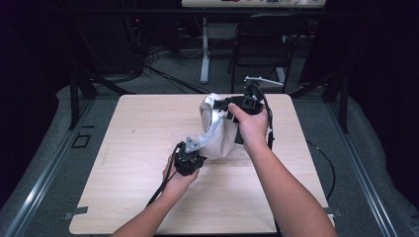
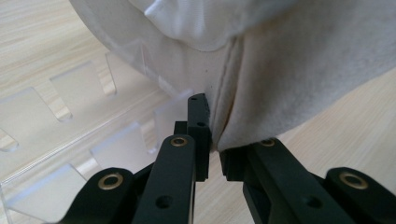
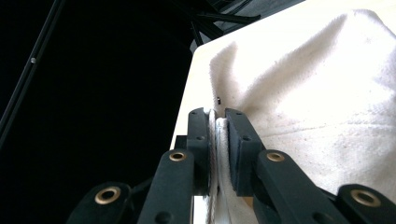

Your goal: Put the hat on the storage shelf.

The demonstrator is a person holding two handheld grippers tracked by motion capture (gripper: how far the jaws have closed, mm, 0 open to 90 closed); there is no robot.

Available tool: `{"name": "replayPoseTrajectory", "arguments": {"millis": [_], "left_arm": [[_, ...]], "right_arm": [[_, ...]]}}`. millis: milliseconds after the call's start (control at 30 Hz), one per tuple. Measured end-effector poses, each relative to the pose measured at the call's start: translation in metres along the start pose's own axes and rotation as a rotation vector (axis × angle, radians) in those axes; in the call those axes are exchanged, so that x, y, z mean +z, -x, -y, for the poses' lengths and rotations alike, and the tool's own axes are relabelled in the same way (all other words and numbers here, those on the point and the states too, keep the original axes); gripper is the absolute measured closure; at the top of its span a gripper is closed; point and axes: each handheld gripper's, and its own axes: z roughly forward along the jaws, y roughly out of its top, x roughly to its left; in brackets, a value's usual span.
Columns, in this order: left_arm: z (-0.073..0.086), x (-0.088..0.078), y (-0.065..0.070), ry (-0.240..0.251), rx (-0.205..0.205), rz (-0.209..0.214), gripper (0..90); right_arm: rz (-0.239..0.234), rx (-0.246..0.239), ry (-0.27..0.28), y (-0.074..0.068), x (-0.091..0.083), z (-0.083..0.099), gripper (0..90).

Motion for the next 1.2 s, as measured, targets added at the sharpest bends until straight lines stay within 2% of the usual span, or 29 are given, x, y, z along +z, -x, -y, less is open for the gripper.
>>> {"name": "replayPoseTrajectory", "arguments": {"millis": [367, 633, 733, 967, 1067, 1200], "left_arm": [[0.0, -0.0002, -0.0024, 0.009, -0.01, 0.01, 83.7], [0.0004, 0.0001, -0.0041, 0.006, -0.019, 0.019, 82.3], [0.0003, 0.0004, -0.0052, 0.009, -0.035, 0.026, 81.9], [0.0003, -0.0002, -0.005, 0.003, -0.031, 0.021, 81.1], [0.0007, -0.0025, -0.004, 0.007, -0.041, 0.017, 77.8], [0.0012, -0.0071, -0.0034, 0.017, -0.032, 0.007, 71.7]], "right_arm": [[-0.007, 0.012, 0.012, 0.0048, -0.0003, 0.0003, 81.1], [-0.005, 0.001, 0.003, 0.0055, -0.0006, 0.0008, 80.7], [0.0, 0.0, 0.006, 0.0054, -0.0009, 0.0006, 80.4], [-0.001, -0.005, 0.01, 0.0038, 0.0008, 0.002, 80.2], [0.006, -0.017, 0.006, 0.0028, 0.0005, 0.0027, 79.9], [0.011, -0.018, 0.016, 0.003, -0.0003, 0.0026, 79.7]]}}
